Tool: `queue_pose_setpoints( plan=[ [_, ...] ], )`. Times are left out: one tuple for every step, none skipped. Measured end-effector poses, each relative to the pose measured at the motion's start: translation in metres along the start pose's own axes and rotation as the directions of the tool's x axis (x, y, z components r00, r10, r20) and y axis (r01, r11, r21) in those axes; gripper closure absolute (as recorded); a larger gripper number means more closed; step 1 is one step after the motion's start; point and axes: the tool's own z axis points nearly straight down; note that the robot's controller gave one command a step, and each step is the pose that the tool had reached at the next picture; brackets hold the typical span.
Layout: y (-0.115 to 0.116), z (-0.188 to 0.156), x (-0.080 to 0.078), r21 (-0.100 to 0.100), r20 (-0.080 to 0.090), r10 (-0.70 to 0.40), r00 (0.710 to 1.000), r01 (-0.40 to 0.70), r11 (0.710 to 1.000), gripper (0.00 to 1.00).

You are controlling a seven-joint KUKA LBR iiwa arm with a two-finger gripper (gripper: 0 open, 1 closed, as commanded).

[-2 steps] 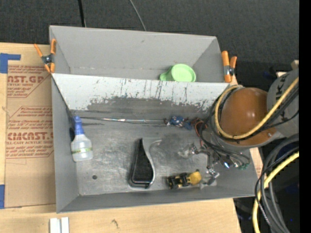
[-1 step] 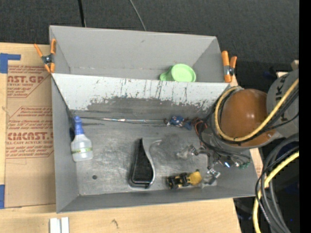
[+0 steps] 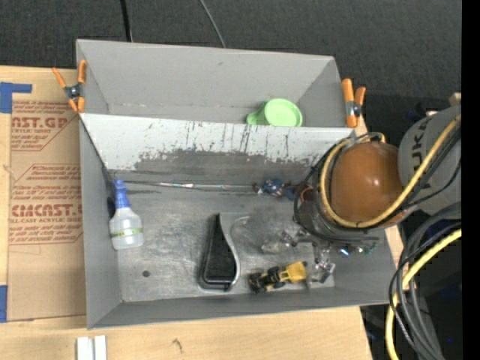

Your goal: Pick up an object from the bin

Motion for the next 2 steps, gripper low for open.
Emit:
queue_pose_setpoints(
  plan=[
    [0.005, 0.007, -0.009, 0.004, 0.003, 0.001, 1.000, -0.001, 1.000, 0.00],
    [0.013, 0.008, -0.037, -0.025, -0.015, -0.468, 0.884, 0.467, 0.884, 1.00]
  ],
)
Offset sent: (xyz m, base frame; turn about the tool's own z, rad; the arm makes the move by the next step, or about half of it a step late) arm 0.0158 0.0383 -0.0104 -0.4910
